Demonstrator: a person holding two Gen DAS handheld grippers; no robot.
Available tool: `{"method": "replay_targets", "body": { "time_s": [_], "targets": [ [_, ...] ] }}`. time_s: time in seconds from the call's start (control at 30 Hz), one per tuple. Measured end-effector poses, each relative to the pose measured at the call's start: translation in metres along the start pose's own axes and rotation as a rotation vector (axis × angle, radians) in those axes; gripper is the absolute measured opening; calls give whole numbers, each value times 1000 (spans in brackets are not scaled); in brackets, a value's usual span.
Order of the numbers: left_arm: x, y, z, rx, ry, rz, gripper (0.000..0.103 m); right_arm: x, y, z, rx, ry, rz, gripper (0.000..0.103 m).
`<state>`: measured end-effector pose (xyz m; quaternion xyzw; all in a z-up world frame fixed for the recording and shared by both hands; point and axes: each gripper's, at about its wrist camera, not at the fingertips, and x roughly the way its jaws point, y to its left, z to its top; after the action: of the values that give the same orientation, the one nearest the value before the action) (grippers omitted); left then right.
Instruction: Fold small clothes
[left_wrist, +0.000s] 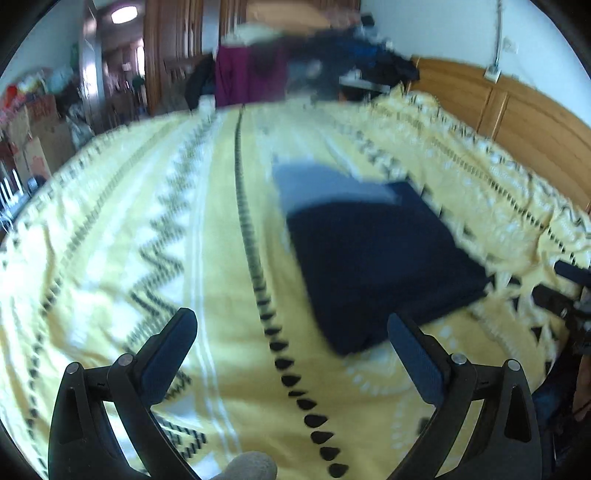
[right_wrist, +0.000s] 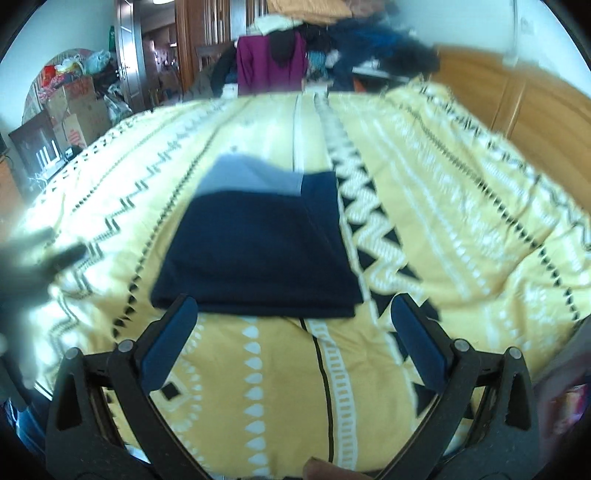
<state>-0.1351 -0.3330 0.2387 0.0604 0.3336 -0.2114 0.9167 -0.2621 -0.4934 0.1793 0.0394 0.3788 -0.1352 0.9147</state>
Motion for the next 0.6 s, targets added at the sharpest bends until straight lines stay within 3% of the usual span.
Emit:
{"method": "replay_targets", "body": {
  "time_s": [0.1, 0.17, 0.3, 0.5, 0.6],
  "targets": [
    [-66, -15, 28, 19, -164, 56, 103, -33, 3, 16, 26, -48, 7, 103],
    [-115, -25, 43, 19, -276, 55, 103, -51, 2, 22, 44, -84, 10, 103],
    [-180, -30, 63, -37, -402, 22, 103, -88, -1, 31, 80, -148, -3, 103],
    [-236, -45, 70, -28, -482, 96, 103, -124, 5, 36, 61, -184, 20, 103],
    [-248, -53, 64, -24, -451, 95, 103, -137, 8, 35, 50, -205, 26, 103]
  ]
}}
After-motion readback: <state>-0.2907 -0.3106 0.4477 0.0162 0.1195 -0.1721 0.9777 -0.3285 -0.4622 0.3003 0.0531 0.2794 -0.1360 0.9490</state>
